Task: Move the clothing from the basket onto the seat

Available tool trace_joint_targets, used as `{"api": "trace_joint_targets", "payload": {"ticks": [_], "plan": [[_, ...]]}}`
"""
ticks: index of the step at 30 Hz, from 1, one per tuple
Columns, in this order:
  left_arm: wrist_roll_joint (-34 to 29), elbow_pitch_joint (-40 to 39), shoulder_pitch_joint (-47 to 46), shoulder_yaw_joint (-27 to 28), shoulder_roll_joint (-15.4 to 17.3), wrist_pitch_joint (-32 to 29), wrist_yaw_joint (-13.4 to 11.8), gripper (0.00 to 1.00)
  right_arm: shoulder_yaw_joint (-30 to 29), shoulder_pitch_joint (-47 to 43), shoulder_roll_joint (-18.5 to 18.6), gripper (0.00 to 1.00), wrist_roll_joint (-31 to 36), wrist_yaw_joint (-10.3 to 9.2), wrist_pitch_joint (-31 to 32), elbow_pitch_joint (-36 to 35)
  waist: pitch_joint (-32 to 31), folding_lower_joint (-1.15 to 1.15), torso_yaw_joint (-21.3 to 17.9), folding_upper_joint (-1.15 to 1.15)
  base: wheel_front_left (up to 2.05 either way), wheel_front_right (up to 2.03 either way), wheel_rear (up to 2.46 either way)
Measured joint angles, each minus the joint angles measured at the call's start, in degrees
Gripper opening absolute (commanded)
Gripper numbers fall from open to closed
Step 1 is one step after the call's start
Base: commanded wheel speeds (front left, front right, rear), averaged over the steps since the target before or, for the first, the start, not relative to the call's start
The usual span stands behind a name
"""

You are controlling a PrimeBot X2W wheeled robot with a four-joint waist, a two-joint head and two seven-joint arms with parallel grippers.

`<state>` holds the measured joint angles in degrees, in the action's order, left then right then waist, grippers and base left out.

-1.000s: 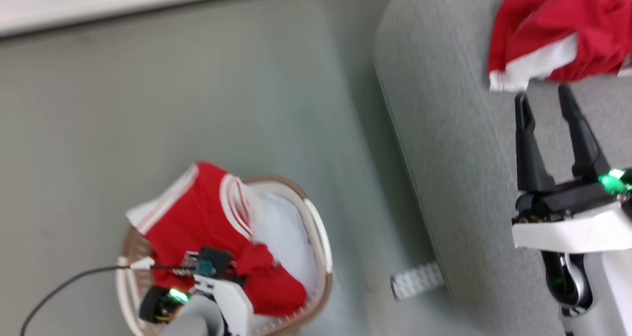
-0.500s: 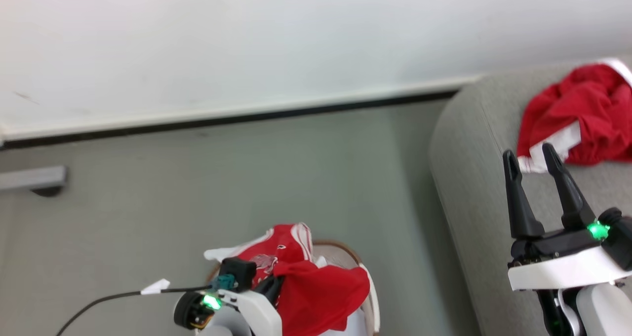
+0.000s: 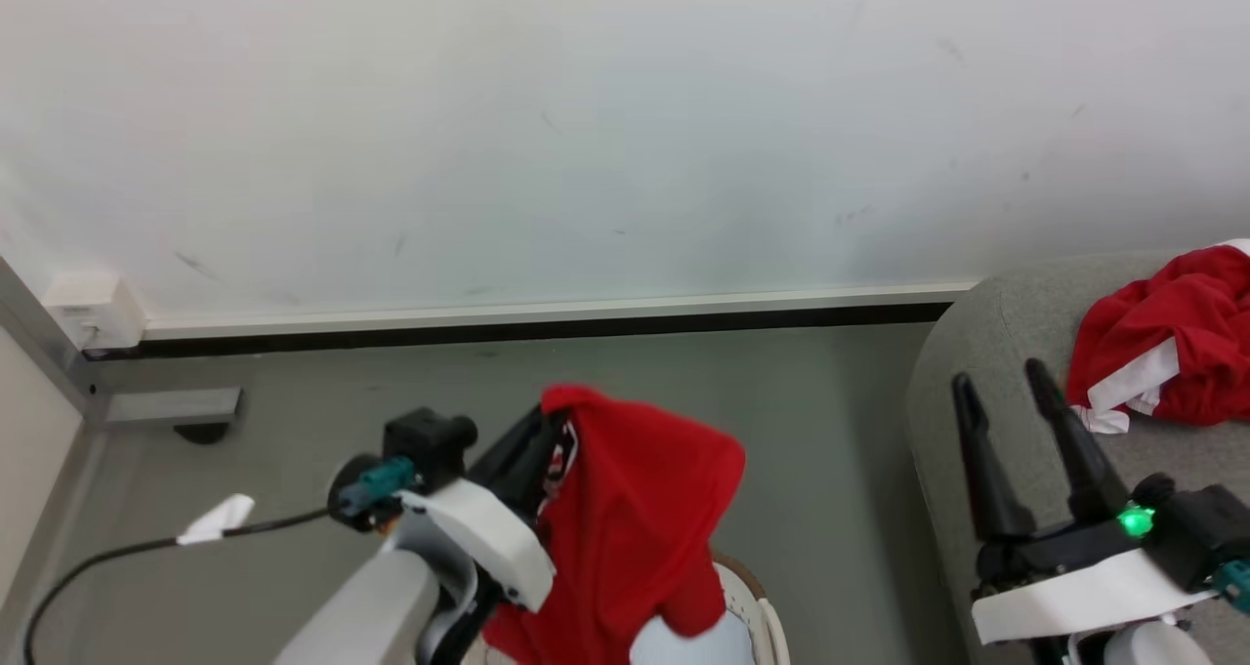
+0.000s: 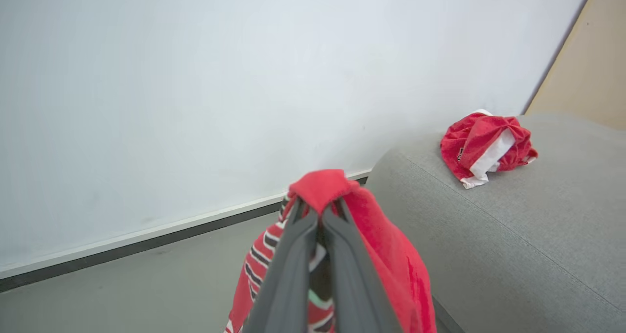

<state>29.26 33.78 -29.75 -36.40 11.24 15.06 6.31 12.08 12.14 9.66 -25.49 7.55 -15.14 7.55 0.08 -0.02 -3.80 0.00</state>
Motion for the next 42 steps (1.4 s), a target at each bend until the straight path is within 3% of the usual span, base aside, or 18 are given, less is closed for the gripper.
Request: {"api": "trace_joint_targets", "payload": {"ticks": [10,18,23,34,42], "plan": [[0.1,-17.14,-2.56,4.21,3.9,-2.2,-4.47,0.0,4.95,-1.01,-0.08,1.0,-1.58,0.0,0.0,0.16,0.46,0.01,0.14,0.0,0.0,0.0,0.0],[0.51,-22.94,-2.55,5.06,4.99,-4.37,-6.84,0.0,8.08,-0.75,0.0,1.0,-2.34,0.0,0.0,0.23,0.96,0.01,-0.49,0.0,0.0,0.0,0.0],[0.75,-24.17,-1.86,4.95,4.99,-4.72,-7.38,0.0,12.4,-0.62,0.86,1.0,-3.61,0.0,0.0,0.66,0.71,0.01,-0.39,0.0,0.0,0.0,0.0],[0.71,-26.87,-1.74,1.49,2.65,-6.66,-7.37,0.0,31.87,4.04,2.25,1.0,-11.06,0.01,0.0,8.81,-0.03,0.01,2.41,0.0,0.0,0.0,0.0],[0.69,-28.37,-1.86,-2.12,-0.13,-7.95,-6.68,0.0,34.4,9.77,-0.85,1.0,-12.81,0.0,0.01,17.96,-0.39,0.02,5.88,0.0,0.0,0.0,0.0]]}}
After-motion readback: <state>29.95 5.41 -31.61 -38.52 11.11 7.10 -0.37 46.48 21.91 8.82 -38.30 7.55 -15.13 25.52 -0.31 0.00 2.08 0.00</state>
